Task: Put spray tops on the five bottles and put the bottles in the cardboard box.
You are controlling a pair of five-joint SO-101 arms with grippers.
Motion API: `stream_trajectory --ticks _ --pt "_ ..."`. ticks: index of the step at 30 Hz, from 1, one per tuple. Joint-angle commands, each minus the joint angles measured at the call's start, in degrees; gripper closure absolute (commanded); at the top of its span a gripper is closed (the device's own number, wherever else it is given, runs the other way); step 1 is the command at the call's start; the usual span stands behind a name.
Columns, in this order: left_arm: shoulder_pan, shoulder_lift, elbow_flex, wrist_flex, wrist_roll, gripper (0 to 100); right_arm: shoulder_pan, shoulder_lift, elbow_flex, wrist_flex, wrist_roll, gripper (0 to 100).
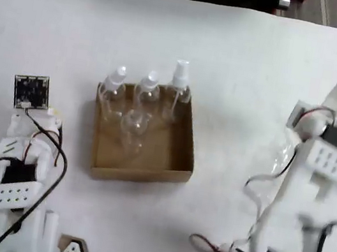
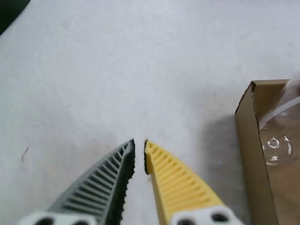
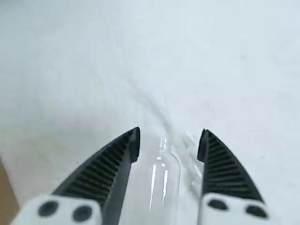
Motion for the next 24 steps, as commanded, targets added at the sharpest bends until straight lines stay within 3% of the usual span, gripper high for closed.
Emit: stream_trajectory --ticks 1,8,24 --pt "0.48 -0.75 -0.35 -1.85 -0.62 96 1.54 13.32 -12.04 6.73 -1.14 81.8" --pt "0.48 -0.75 -0.26 -1.85 -0.79 96 1.54 26.24 -14.86 7.16 -1.23 82.1" --pt "2.24 -0.75 -0.18 -1.85 -1.05 96 0.22 35.12 -14.59 1.01 -1.76 82.4"
